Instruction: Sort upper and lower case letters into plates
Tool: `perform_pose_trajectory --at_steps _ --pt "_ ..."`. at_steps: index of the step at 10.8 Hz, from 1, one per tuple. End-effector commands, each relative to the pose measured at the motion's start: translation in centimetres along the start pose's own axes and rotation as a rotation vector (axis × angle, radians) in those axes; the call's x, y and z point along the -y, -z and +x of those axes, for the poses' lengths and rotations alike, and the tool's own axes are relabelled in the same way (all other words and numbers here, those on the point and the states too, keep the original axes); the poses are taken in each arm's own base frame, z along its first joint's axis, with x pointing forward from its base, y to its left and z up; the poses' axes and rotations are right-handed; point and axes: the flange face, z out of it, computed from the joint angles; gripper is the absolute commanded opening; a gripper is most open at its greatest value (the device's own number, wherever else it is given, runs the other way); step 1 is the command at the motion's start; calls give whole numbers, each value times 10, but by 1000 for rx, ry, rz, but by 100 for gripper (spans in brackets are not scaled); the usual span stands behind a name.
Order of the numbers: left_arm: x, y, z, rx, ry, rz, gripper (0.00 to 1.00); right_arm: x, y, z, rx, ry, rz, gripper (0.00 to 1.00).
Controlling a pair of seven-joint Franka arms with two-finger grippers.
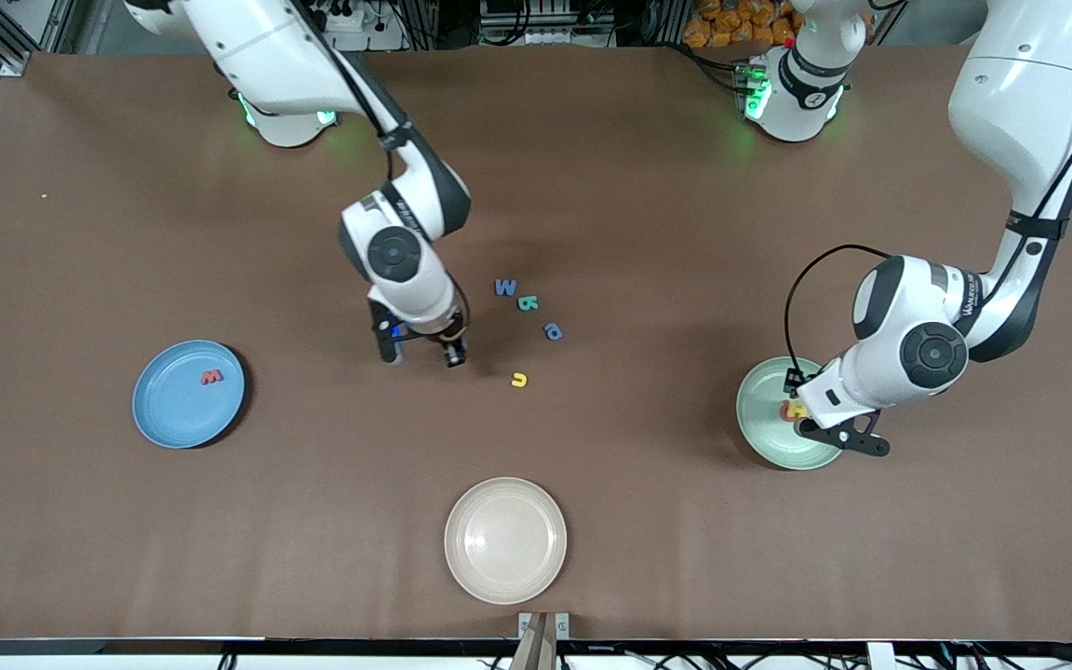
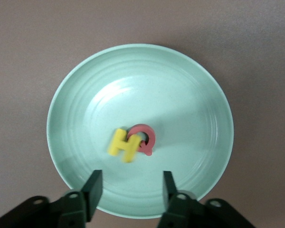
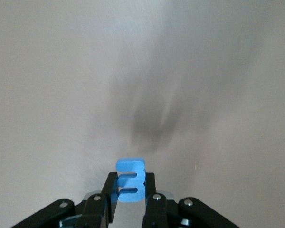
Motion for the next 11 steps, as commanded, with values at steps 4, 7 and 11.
perform_pose_trajectory --at_steps 4,7,11 --pt "-51 25 8 -21 -47 -27 100 -14 75 198 20 292 -103 0" --pt "-147 36 -2 -14 71 -78 100 -38 80 308 67 484 -103 0" --pt "-325 25 -45 27 300 -42 100 -43 112 379 58 810 -82 0"
